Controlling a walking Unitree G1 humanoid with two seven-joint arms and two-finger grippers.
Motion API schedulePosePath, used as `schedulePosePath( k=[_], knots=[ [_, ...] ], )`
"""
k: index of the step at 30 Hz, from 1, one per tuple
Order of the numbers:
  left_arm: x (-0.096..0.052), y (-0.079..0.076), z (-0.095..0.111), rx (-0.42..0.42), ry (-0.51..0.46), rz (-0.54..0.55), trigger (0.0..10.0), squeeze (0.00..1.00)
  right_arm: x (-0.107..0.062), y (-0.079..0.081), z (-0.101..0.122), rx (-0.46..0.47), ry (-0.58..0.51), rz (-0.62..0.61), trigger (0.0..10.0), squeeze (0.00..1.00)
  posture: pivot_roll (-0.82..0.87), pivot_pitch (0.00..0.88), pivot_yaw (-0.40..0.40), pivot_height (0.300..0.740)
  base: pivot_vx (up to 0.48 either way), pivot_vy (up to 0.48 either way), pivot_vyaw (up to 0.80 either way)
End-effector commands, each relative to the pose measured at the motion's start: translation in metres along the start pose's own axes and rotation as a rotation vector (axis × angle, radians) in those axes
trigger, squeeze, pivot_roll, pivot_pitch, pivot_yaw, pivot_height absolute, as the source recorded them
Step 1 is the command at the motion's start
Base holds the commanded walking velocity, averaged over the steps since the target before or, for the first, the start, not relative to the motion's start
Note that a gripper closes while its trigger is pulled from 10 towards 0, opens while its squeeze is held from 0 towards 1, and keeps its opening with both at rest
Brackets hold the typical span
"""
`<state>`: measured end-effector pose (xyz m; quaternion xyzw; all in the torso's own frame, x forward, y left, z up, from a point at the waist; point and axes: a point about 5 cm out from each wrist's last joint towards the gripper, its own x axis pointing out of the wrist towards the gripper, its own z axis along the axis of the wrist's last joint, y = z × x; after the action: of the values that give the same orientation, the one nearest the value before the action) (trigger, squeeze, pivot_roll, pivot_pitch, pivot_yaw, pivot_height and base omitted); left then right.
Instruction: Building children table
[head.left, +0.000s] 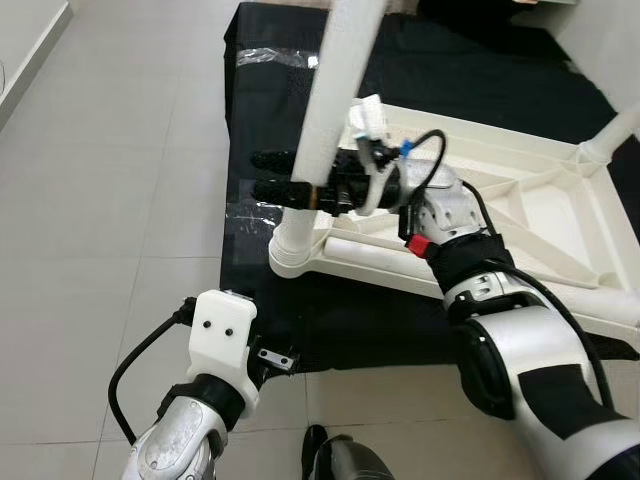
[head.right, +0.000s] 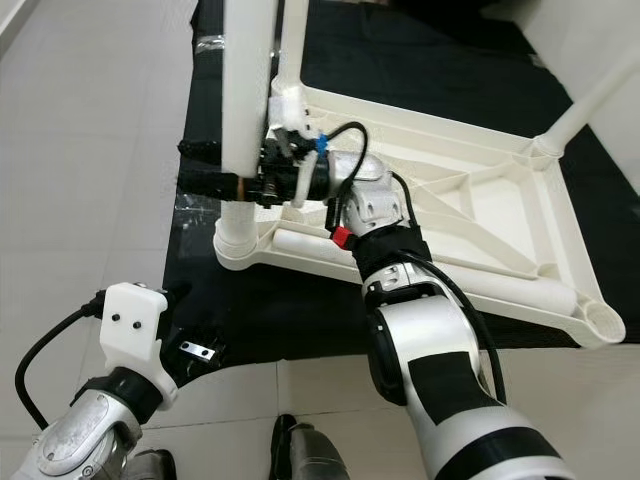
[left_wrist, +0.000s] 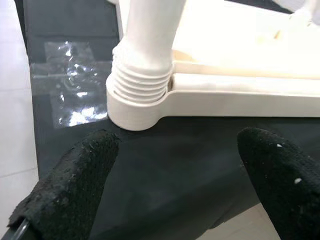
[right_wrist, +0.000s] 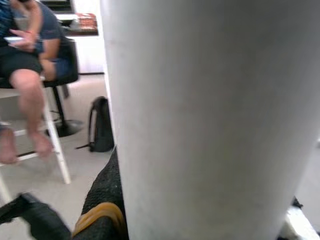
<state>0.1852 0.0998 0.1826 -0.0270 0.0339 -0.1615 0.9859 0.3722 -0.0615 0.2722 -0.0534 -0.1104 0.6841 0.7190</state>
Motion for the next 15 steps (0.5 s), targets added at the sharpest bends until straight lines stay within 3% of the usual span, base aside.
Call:
schedulePosePath(
  k=[1, 5, 13, 15],
  knots=[
    [-0.001, 0.000, -0.004, -0.001, 0.023, 0.007, 10.0, 0.00, -0.005, 0.013, -0.057, 0.203, 0.198, -0.059, 10.0, 0.00, 0.13, 0.293, -0.170, 0.740, 0.000, 0.000, 0.00],
    [0.001, 0.006, -0.001, 0.016, 0.012, 0.018, 10.0, 0.00, -0.005, 0.013, -0.062, 0.178, 0.198, -0.155, 10.0, 0.00, 0.13, 0.288, -0.172, 0.740, 0.000, 0.000, 0.00],
    [0.002, 0.012, 0.000, 0.030, 0.005, 0.032, 10.0, 0.00, -0.004, 0.016, -0.069, 0.201, 0.210, -0.185, 10.0, 0.00, 0.12, 0.282, -0.170, 0.740, 0.000, 0.000, 0.00],
    [0.003, 0.013, 0.000, 0.037, 0.003, 0.034, 10.0, 0.00, -0.003, 0.005, -0.071, 0.215, 0.237, -0.386, 10.0, 0.00, 0.12, 0.280, -0.170, 0.740, 0.000, 0.000, 0.00]
  ],
)
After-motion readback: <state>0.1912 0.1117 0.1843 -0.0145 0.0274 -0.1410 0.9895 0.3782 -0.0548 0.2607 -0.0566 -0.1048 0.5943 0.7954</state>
